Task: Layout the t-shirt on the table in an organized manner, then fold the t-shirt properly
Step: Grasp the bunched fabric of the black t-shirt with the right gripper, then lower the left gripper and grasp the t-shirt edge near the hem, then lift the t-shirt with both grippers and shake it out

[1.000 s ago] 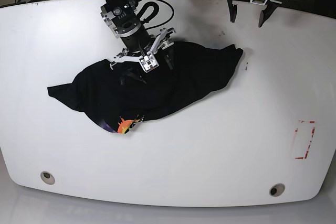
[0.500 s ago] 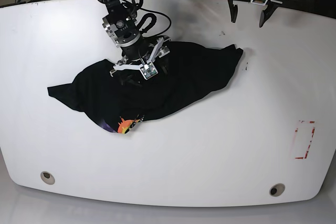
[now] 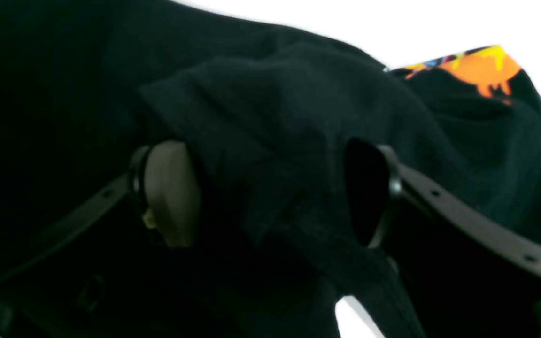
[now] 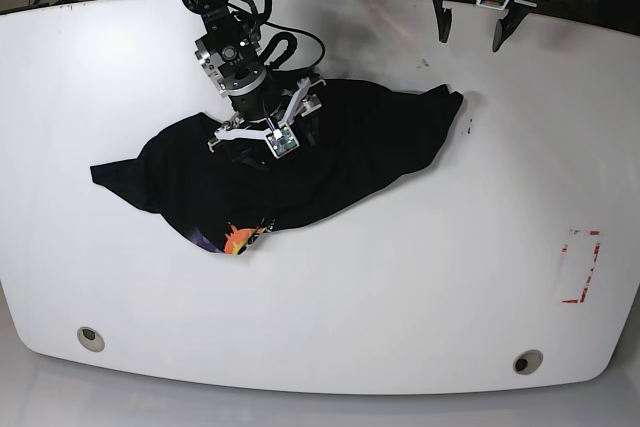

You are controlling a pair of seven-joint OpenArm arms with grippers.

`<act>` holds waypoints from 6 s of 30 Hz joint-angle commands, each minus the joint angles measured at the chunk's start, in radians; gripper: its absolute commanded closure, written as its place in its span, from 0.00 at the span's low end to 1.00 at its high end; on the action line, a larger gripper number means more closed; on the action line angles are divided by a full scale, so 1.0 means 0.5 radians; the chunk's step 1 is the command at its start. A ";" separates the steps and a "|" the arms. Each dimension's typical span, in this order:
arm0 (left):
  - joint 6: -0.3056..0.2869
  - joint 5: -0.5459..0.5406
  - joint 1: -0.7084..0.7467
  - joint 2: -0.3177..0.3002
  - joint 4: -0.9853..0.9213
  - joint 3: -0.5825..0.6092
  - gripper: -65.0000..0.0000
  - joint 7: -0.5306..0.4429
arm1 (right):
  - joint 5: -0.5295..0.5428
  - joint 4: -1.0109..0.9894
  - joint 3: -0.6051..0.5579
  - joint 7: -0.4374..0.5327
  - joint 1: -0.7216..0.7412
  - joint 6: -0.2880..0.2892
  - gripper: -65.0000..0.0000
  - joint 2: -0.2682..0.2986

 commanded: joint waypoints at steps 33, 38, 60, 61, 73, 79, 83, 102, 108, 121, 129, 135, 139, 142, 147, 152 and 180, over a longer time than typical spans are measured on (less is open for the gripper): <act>0.008 -0.003 -0.040 -0.002 0.002 -0.003 0.37 -0.058 | -0.002 -0.061 0.006 0.046 0.130 -0.006 1.00 0.001; 0.008 -0.003 -0.071 -0.002 -0.002 -0.006 0.37 -0.055 | -0.002 0.034 0.024 0.043 0.124 -0.018 1.00 0.001; 0.008 -0.003 -0.540 -0.002 -0.002 0.004 0.37 0.650 | -0.008 0.586 0.208 -0.010 0.020 -0.015 1.00 0.004; 0.008 -0.003 -0.556 -0.002 -0.002 0.004 0.37 0.681 | -0.008 0.595 0.208 -0.010 0.020 -0.015 1.00 0.004; -0.084 -0.003 -0.813 -0.054 -0.143 0.040 0.36 0.939 | -0.005 0.660 0.273 0.070 -0.060 -0.009 1.00 -0.002; -0.139 -0.006 -0.863 -0.076 -0.299 0.080 0.36 0.939 | -0.008 0.660 0.273 0.076 -0.069 -0.015 1.00 -0.002; -0.142 -0.006 -0.866 -0.079 -0.336 0.080 0.36 0.939 | -0.005 0.660 0.273 0.076 -0.072 -0.015 1.00 -0.002; -0.145 -0.006 -1.016 -0.208 -0.529 0.200 0.36 0.945 | 0.001 0.663 0.273 0.079 -0.057 -0.012 1.00 -0.002; -0.145 -0.006 -1.056 -0.217 -0.529 0.307 0.37 0.948 | 0.001 0.663 0.273 0.079 -0.054 -0.009 1.00 -0.002; -0.142 -0.006 -1.071 -0.208 -0.578 0.320 0.68 0.948 | 0.001 0.663 0.273 0.083 -0.063 -0.006 1.00 -0.002; -0.136 -0.006 -1.133 -0.214 -0.670 0.317 1.00 0.939 | 0.004 0.660 0.273 0.083 -0.057 -0.006 1.00 -0.002; -0.139 -0.009 -1.142 -0.217 -0.674 0.304 1.00 0.933 | 0.004 0.660 0.356 0.083 -0.057 -0.006 1.00 -0.005; -0.145 -0.012 -1.163 -0.217 -0.621 0.243 1.00 0.933 | 0.011 0.654 0.478 0.083 -0.048 -0.003 1.00 -0.060; -0.151 -0.012 -1.191 -0.217 -0.545 0.160 1.00 0.945 | 0.017 0.654 0.598 0.083 0.014 -0.003 1.00 -0.100; -0.265 -0.012 -1.283 -0.217 -0.407 0.007 1.00 0.997 | 0.075 0.657 0.751 0.083 0.084 -0.003 1.00 -0.103; -0.369 -0.012 -1.455 -0.217 -0.293 -0.147 1.00 1.194 | 0.121 0.654 0.859 0.073 0.207 0.001 1.00 -0.100; -0.719 -0.015 -3.268 -0.579 0.045 -0.380 1.00 2.427 | 0.124 0.589 0.883 -0.568 1.640 0.246 1.00 0.164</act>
